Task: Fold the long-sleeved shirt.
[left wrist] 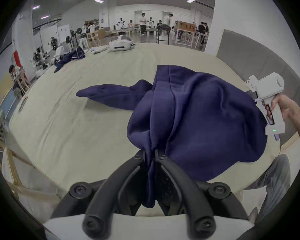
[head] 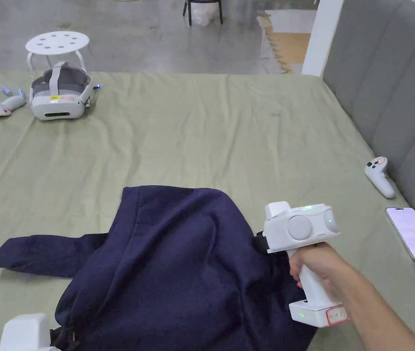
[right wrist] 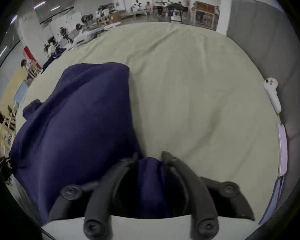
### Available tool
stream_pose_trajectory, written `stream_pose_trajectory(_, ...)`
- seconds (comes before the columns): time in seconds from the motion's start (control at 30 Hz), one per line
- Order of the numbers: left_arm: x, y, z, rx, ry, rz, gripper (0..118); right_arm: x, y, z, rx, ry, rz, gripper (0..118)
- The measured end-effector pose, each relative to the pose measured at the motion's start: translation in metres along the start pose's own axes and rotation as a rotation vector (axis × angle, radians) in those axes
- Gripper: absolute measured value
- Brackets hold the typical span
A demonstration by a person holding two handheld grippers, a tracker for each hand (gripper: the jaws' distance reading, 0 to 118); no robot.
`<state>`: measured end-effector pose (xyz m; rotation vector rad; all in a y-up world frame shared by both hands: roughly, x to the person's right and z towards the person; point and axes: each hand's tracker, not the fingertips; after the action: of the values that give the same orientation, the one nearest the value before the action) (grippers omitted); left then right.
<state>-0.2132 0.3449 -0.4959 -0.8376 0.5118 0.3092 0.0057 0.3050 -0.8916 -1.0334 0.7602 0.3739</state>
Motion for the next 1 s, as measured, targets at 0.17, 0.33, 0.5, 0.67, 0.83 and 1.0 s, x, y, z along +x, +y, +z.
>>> stream_pose_trajectory(0.17, 0.000, 0.033, 0.020, 0.113, 0.035, -0.029, 13, 0.006, 0.015, 0.051, 0.141, -0.021, 0.036, 18)
stream_pose_trajectory(0.33, -0.009, 0.124, 0.071, 0.309, -0.015, -0.044, 13, 0.013, 0.046, 0.161, 0.410, -0.038, 0.046, 18)
stream_pose_trajectory(0.5, -0.025, 0.245, 0.130, 0.543, -0.036, 0.004, 13, 0.007, 0.098, 0.273, 0.670, -0.105, 0.110, 17)
stream_pose_trajectory(0.67, -0.031, 0.365, 0.168, 0.672, -0.089, 0.019, 13, 0.014, 0.181, 0.369, 0.841, -0.208, 0.110, 17)
stream_pose_trajectory(0.83, -0.026, 0.458, 0.182, 0.702, -0.098, 0.084, 13, 0.027, 0.256, 0.431, 0.945, -0.286, 0.043, 17)
stream_pose_trajectory(1.0, -0.013, 0.500, 0.182, 0.698, -0.004, 0.053, 13, 0.045, 0.289, 0.454, 0.988, -0.410, 0.010, 17)
